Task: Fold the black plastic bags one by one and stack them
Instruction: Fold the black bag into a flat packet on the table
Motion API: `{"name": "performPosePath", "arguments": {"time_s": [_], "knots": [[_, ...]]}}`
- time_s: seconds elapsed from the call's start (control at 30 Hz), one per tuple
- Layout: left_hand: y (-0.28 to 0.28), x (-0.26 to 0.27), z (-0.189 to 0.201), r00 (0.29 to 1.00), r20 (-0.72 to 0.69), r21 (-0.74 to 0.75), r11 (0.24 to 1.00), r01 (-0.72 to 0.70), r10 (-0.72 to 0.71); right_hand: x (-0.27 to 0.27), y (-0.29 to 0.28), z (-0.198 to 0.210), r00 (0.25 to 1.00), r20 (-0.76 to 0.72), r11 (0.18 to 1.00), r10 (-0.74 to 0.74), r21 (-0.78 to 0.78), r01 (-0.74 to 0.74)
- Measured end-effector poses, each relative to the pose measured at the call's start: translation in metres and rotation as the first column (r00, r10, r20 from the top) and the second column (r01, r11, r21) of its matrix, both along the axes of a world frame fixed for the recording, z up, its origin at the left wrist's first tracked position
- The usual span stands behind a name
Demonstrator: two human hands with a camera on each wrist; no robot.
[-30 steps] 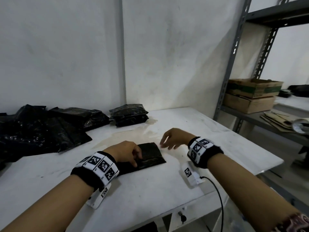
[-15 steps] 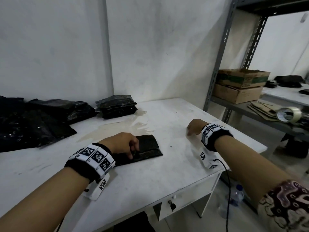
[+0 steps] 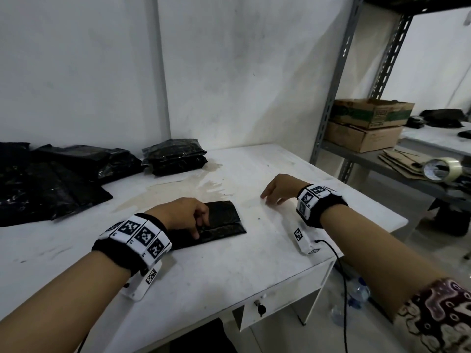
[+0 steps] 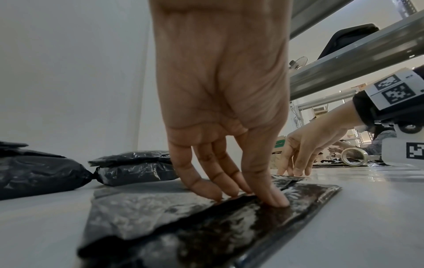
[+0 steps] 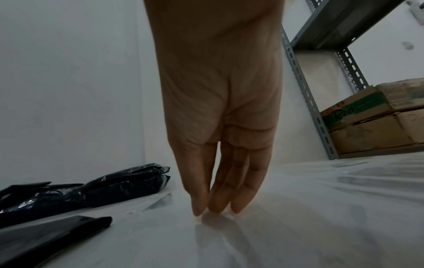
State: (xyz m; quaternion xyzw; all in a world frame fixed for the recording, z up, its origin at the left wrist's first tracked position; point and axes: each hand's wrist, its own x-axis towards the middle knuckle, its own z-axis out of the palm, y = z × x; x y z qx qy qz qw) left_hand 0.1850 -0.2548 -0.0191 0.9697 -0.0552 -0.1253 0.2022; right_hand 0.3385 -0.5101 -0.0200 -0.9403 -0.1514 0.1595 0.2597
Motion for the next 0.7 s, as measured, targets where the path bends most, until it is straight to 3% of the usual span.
{"name": "performPosePath", "arguments": {"time_s": [0.13, 0.3, 0.43, 0.53, 0.7], "knots": [[0.000, -0.001, 0.000, 1.000, 0.000, 0.004, 1.000, 0.002, -0.002, -0.003, 0.007, -0.001, 1.000, 0.004, 0.999, -0.018, -0.028, 0.018], [0.002, -0.003, -0.001, 1.000, 0.000, -0.016, 1.000, 0.001, -0.001, -0.001, 0.011, -0.003, 0.990, 0.120, 0.992, -0.074, -0.095, 0.086], [0.002, -0.003, -0.001, 1.000, -0.001, -0.026, 1.000, 0.006, -0.006, 0.002, 0.013, -0.005, 0.986, 0.105, 0.987, -0.133, -0.079, 0.141], [0.002, -0.002, -0.002, 1.000, -0.004, -0.029, 1.000, 0.003, -0.003, 0.004, 0.014, -0.008, 0.964, 0.199, 0.971, -0.173, -0.129, 0.201], [0.002, -0.001, -0.002, 1.000, -0.009, -0.043, 0.999, -0.007, 0.006, 0.008, 0.018, -0.005, 0.964, 0.118, 0.965, -0.238, -0.086, 0.249]]}}
